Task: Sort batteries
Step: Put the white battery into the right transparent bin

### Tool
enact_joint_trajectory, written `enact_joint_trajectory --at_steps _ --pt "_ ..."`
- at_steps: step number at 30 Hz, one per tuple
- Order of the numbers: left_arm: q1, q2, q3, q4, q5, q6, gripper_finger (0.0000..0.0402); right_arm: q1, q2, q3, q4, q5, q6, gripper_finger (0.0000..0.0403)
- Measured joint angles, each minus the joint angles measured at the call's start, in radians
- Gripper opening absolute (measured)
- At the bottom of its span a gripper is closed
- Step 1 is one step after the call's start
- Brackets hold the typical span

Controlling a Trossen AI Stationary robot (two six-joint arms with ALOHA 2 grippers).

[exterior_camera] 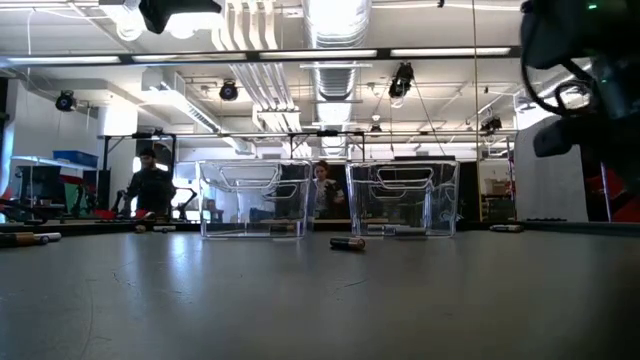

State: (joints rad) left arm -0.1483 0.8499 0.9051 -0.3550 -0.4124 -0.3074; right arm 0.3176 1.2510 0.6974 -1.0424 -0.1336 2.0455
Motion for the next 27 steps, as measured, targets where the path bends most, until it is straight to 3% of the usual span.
enact_joint_trajectory --at_steps 6,12,27 --pt "-0.044 0.004 0.0 0.002 0.04 -0.009 0.019 0.126 0.0 -0.037 0.009 0.029 0.189 0.0142" --pt "-0.05 0.005 0.0 0.004 0.038 -0.027 0.019 0.143 0.001 -0.113 0.118 0.062 0.29 0.0119" --pt "-0.081 0.016 0.0 0.001 0.038 -0.051 0.019 0.128 0.02 -0.161 0.197 0.121 0.199 0.0032"
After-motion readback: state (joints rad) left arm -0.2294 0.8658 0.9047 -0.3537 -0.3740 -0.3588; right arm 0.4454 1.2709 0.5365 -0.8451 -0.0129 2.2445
